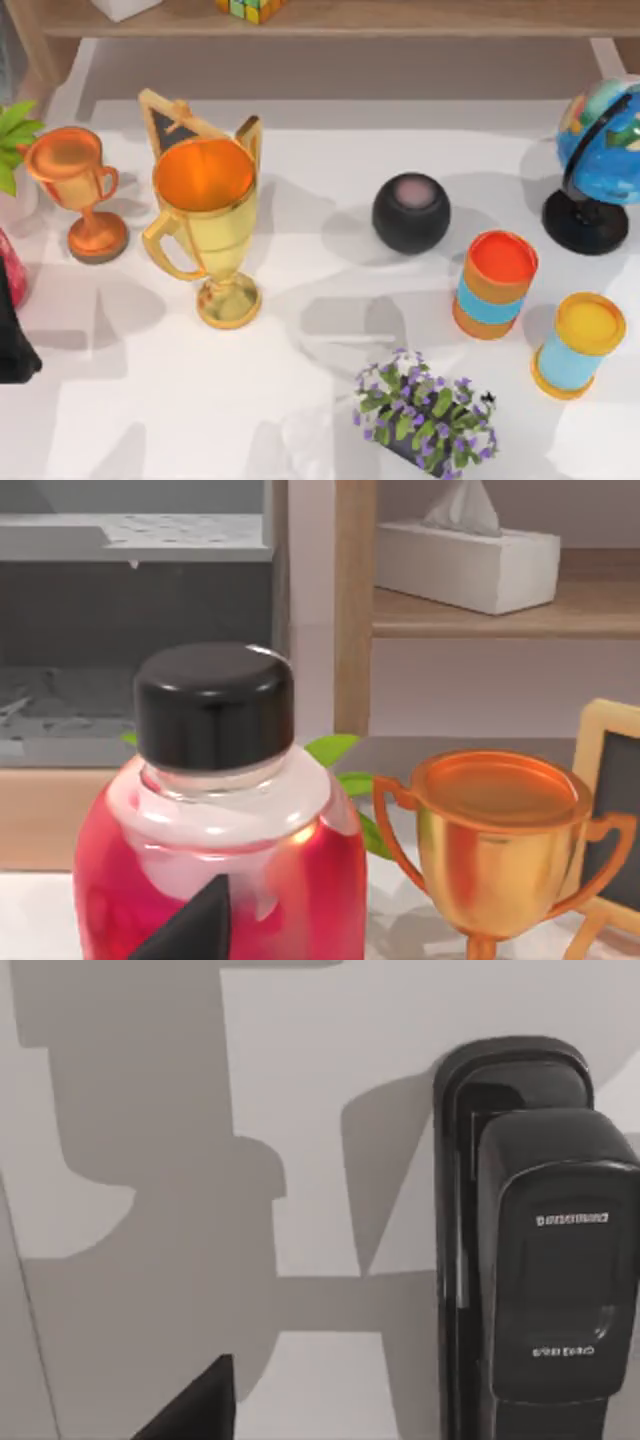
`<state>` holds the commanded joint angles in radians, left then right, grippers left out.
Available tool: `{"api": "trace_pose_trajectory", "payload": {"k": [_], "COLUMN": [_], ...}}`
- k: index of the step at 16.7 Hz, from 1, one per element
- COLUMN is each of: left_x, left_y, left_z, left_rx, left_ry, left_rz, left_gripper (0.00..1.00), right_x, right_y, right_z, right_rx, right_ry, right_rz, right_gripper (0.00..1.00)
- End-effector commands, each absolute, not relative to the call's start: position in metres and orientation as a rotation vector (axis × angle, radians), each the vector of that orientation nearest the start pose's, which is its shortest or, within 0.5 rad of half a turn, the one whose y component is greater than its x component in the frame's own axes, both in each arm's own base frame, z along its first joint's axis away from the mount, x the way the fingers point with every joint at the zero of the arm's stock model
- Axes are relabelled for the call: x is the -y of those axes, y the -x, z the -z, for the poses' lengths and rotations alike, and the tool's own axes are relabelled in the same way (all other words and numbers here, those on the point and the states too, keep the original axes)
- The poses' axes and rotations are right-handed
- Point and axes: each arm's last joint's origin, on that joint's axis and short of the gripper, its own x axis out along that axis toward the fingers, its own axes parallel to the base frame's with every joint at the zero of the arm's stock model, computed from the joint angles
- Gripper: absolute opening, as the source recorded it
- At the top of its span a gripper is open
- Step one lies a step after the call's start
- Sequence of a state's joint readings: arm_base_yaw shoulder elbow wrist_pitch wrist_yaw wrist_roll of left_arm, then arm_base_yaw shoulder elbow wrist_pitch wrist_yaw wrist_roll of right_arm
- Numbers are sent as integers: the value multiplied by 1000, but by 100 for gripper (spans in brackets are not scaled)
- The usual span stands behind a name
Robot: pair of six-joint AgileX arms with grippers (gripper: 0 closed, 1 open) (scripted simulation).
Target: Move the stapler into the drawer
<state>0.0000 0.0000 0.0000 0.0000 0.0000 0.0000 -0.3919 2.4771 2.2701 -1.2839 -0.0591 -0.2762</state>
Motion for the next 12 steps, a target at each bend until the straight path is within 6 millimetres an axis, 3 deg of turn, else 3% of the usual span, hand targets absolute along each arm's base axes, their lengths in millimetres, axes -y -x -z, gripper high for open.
{"api": "trace_pose_trajectory", "payload": {"k": [6, 12], "left_x": [1, 1], "left_y": [-106, -106], "left_z": [-160, -160], "left_rx": [0, 0], "left_ry": [0, 0], "left_rz": [0, 0], "left_gripper": [100, 100], "right_x": [191, 227], "right_y": [-437, -399], "right_z": [-208, -232], "right_rx": [-1227, -880], "right_ry": [-282, -373], "right_rz": [33, 7], "right_gripper": [100, 100]}}
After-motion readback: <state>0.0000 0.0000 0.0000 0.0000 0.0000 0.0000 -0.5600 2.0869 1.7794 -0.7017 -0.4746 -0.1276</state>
